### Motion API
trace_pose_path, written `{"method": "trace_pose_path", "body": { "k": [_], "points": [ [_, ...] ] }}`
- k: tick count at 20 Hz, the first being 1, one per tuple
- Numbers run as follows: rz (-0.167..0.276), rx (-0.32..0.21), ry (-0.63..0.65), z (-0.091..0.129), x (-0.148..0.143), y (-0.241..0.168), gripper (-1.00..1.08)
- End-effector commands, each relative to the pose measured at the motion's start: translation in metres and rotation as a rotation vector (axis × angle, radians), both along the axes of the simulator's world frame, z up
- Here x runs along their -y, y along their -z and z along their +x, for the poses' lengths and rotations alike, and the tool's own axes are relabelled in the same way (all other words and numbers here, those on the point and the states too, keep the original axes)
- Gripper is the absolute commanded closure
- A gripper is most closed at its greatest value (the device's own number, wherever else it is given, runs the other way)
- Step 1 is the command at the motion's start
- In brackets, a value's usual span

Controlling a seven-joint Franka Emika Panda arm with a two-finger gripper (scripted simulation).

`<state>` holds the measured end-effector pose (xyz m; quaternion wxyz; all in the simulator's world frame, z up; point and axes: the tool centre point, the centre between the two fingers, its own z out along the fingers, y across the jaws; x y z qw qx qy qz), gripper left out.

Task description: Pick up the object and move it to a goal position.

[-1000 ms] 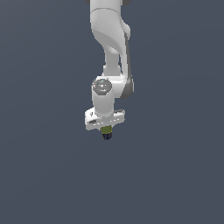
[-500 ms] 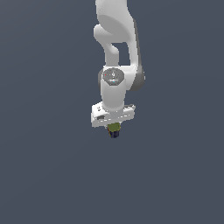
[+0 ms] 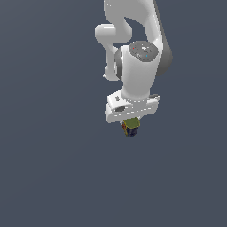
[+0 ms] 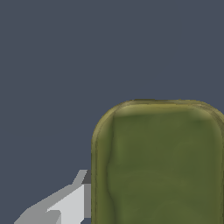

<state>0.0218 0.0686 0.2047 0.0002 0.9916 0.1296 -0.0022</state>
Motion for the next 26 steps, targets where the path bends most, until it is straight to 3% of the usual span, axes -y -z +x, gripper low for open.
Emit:
{"method": "trace_pose_path", "body": {
  "k": [1,14,26],
  "points": [
    [0.0,0.004,0.0,0.008,-0.017,-0.026,1.08],
    [0.001,0.004,0.001,0.038,-0.084,-0.117,1.08],
    [0.001,0.004,0.001,0.055,-0.115,-0.16,1.08]
  ]
}}
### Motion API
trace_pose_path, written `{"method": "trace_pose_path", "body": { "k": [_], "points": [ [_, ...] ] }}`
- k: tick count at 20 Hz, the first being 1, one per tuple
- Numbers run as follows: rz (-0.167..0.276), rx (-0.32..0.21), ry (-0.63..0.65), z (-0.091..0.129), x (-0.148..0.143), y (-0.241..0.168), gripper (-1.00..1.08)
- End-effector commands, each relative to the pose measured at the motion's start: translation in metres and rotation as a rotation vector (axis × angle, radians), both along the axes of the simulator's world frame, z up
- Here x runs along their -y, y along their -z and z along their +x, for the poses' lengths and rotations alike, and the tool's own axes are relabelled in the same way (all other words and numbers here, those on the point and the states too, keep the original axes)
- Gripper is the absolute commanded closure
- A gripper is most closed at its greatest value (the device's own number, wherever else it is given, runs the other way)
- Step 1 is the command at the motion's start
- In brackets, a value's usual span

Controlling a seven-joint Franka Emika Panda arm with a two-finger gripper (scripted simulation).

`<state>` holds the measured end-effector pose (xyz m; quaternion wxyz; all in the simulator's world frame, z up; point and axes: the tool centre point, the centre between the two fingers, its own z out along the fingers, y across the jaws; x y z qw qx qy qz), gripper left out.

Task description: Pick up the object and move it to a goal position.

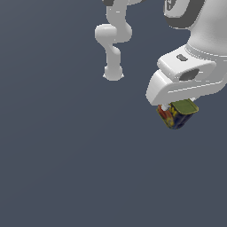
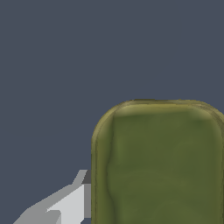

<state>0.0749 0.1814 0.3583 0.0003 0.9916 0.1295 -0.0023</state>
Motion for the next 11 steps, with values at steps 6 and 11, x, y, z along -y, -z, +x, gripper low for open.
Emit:
{"method": "trace_pose_path", "body": {
  "k": [6,11],
  "points": [
    [0.001,0.004,0.001,0.0054,-0.008,-0.0139,1.08],
    [0.001,0.004,0.0,0.0064,-0.0091,-0.0153,1.08]
  ]
}}
